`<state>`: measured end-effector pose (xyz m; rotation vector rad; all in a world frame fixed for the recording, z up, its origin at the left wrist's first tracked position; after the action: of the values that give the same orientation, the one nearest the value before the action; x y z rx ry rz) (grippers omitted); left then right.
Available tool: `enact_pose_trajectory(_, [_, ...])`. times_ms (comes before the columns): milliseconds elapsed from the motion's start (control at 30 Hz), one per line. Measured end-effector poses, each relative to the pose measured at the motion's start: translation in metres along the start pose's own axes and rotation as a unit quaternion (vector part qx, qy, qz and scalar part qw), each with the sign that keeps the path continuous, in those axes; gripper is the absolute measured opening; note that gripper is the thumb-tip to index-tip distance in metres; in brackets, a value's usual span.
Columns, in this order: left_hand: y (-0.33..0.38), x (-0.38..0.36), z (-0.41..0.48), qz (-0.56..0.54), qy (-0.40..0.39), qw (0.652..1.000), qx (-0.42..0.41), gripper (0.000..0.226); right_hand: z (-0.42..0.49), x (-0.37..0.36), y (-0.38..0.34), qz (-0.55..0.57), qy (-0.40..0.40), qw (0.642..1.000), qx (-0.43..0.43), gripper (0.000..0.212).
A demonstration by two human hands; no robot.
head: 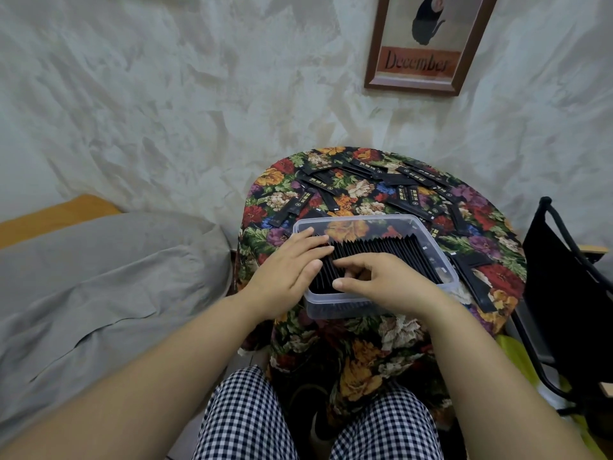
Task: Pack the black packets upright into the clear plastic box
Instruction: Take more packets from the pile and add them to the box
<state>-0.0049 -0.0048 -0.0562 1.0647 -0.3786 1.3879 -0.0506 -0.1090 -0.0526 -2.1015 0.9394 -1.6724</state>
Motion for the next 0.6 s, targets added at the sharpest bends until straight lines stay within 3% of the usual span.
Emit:
enact_pose_trajectory(333, [0.0, 0.002, -0.002, -0.026, 0.062, 0.998, -0.008, 0.065, -0.007, 0.0, -0.002, -0.088, 0.029, 0.995, 0.033, 0.062])
enact_pose_trajectory(600, [-0.007, 0.005, 0.005, 0.028, 0.026, 0.998, -0.055, 0.06, 0.008, 0.003, -0.008, -0.092, 0.045, 0.992, 0.079, 0.061])
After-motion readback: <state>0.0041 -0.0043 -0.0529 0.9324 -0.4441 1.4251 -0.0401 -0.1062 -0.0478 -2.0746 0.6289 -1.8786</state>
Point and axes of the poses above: each hand's wrist, its own z-axis towards the middle knuckle, its own x-axis out of the back of the hand, y = z × x, the point moved 10 cm from there along z, towards the middle knuckle, and after that the axes turned 14 degrees about -x, right-handed, at the moved point
